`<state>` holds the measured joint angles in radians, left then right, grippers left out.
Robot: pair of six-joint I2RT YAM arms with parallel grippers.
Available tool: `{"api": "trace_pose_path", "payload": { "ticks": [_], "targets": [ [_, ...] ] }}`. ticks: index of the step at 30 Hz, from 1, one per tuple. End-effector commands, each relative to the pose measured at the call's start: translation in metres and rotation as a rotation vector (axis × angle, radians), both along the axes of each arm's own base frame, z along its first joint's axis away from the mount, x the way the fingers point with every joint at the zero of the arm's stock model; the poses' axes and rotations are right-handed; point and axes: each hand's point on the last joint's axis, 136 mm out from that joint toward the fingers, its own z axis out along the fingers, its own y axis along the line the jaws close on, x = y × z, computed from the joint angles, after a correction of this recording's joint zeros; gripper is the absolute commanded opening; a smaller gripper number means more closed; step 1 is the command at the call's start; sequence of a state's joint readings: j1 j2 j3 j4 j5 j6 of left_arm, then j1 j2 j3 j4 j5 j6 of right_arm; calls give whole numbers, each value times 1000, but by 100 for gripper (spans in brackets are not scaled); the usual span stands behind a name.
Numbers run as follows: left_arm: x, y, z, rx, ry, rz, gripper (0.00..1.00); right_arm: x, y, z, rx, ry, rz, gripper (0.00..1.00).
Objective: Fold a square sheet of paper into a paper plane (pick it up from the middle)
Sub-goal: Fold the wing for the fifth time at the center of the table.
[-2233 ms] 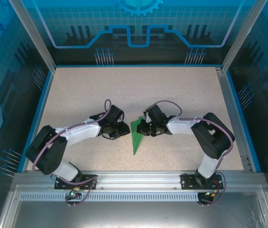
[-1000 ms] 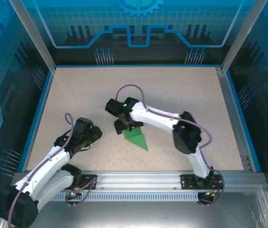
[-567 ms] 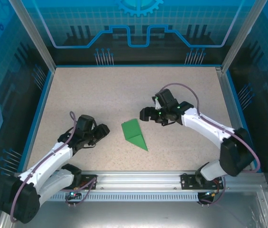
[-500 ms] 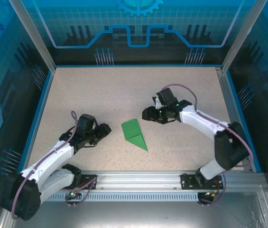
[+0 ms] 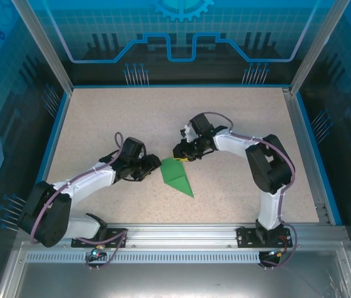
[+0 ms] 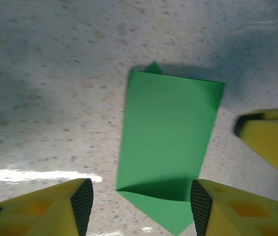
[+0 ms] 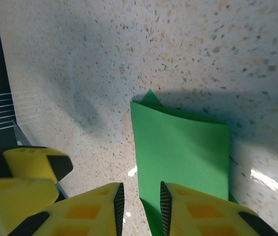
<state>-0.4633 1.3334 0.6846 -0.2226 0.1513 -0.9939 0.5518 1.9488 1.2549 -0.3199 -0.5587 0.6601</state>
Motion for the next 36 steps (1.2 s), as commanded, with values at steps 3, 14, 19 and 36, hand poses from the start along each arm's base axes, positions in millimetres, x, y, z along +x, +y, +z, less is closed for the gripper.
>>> {"api": "trace_pose_path", "payload": {
  "ticks": [3,14,19,36],
  "targets": [
    [8,-7,2,19,-3,10,58,-8,-2,-25,-53,54,8,27],
    [11,-14,-1,4,9,1,58,-34,-55,-80,-187,171,-172,25],
    [14,-21,6,-21,-18,-26,58,-34,-55,-74,-188,169,-225,26],
    [15,-33,10,-23,25,-101,58,-24,-57,10,-201,34,-228,40]
  ]
}}
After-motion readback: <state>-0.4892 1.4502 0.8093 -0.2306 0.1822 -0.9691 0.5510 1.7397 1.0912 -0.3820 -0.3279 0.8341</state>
